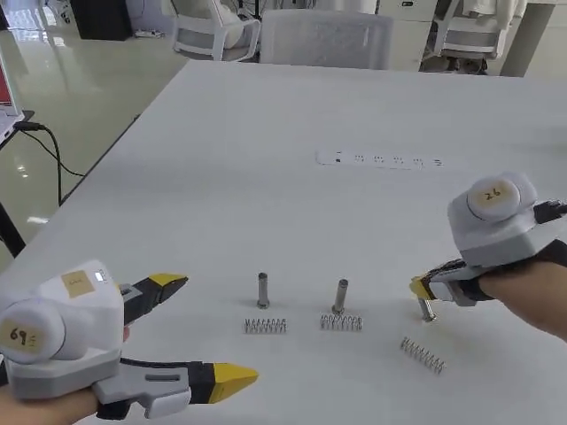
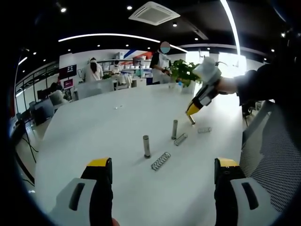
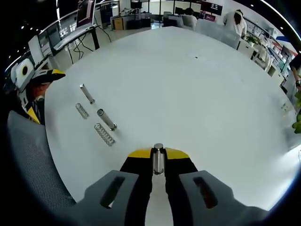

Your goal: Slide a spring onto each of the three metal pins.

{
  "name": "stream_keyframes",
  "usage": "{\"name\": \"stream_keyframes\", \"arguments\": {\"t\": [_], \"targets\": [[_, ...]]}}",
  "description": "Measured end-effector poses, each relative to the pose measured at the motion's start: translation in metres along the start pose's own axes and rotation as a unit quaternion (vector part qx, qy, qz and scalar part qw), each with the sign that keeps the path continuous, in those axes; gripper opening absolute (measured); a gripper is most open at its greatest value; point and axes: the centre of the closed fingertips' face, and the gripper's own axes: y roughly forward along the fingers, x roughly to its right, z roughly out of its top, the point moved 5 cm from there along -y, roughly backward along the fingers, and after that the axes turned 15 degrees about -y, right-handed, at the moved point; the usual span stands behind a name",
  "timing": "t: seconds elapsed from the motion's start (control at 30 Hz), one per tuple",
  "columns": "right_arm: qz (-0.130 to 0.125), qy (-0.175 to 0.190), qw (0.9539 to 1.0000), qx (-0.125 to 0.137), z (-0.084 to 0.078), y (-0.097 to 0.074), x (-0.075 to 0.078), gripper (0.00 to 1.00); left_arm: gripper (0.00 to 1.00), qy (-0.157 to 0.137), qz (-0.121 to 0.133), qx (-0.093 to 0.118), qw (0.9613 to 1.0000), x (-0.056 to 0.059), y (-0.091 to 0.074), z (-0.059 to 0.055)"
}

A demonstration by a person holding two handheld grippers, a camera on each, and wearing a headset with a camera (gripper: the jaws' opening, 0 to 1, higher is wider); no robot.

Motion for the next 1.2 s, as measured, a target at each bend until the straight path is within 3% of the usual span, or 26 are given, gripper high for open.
{"name": "stream_keyframes", "arguments": {"t": [1.2], "targets": [[-0.011,0.02,0.9994,0.025,-0.018,-0.015,0.001,0.1,0.88,0.005,-0.007,-0.002,1.0,0.009,0.002,0.001]]}}
